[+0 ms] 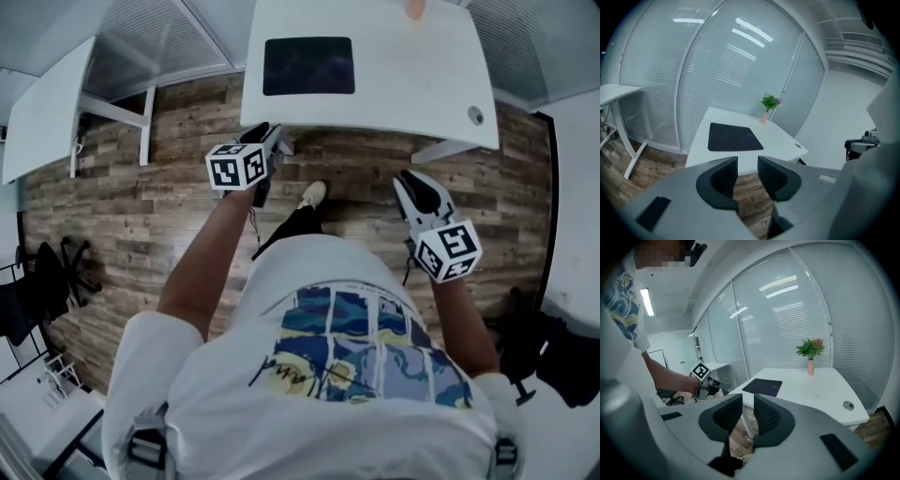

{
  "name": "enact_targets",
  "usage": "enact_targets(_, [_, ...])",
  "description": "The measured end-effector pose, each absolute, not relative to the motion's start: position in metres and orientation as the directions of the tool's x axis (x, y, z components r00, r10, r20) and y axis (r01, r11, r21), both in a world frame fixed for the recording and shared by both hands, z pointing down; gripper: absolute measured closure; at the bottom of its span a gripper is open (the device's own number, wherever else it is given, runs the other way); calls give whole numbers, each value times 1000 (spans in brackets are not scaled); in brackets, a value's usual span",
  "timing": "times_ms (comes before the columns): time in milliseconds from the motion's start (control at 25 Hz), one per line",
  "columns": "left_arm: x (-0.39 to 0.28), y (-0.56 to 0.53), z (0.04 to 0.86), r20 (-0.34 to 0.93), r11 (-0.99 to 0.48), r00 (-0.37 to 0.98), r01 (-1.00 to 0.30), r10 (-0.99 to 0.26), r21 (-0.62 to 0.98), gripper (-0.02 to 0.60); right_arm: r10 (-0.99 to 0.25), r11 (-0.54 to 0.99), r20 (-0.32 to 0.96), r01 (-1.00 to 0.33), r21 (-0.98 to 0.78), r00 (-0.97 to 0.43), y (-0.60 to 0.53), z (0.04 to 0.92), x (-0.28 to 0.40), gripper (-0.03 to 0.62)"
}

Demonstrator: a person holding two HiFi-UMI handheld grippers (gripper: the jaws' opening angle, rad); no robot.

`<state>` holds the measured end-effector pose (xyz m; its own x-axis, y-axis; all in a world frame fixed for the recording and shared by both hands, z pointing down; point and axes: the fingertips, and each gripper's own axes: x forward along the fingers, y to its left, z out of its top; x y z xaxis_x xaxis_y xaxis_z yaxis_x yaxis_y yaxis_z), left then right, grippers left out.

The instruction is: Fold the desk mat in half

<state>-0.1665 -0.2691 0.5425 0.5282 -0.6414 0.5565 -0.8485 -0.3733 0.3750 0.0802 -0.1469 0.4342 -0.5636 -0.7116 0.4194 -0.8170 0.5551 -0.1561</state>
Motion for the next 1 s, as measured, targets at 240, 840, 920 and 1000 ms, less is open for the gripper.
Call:
enact_targets(240, [-182,-332,579,590,-331,511,-858,-625,392,462,-729,500,444,-848,-174,-521,-185,436,78,520])
enact_targets(840, [-205,-421,649,711,-271,427,-904,-559,331,445,-765,374,484,-905,-204,-426,-232,445,91,525])
enact_targets(920, [-204,-427,657,724,-266,419,-908,-549,324,445,-765,365,488,-907,-210,-420,-238,446,92,526])
enact_targets(1000, [-204,-433,663,733,-258,411,-911,-543,320,445,-767,356,491,-911,-210,-413,-243,448,94,528])
